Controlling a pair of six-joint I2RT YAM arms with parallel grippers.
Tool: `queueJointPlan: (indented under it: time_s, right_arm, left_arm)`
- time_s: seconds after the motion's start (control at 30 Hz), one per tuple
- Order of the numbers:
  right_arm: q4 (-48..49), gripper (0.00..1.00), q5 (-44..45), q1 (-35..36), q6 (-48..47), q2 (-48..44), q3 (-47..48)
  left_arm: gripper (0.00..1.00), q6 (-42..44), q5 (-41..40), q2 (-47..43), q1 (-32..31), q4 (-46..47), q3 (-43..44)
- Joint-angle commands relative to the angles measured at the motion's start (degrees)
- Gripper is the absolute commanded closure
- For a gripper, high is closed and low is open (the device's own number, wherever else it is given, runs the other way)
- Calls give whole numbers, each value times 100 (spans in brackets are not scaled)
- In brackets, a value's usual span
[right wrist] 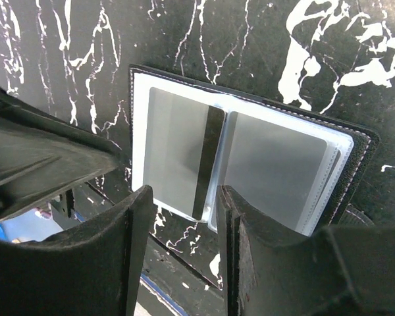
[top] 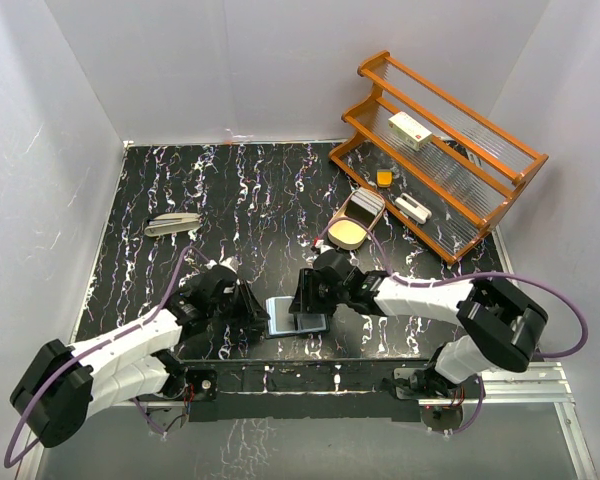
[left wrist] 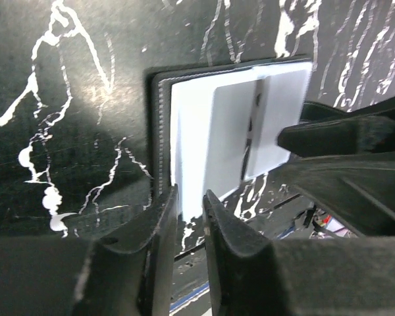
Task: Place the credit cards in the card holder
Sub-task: Insert the credit card into the card holder.
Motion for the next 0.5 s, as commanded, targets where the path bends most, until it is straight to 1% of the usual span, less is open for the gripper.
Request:
queueJointPlan:
  time_s: [0.0,0.13,0.17,0.37,0.47]
  right_arm:
    - [271,59,56,3,-42,152,195]
    - [505,60,25,7,-47,340,210]
    - [583,60,-47,5,-197,418,231]
    - [924,61,-450,8,-324,649,363]
    - [949,65,-518,15,-412,655,405]
  left_arm:
    - [77,80,-229,-166,-25,-449,423]
    - [73,31,-129,-21,-23,-163,343]
    - [72,26,-111,32,-20,-100,328]
    - [67,94,-138,217,-7,84,343]
    - [65,130,-90,278,29,267,303]
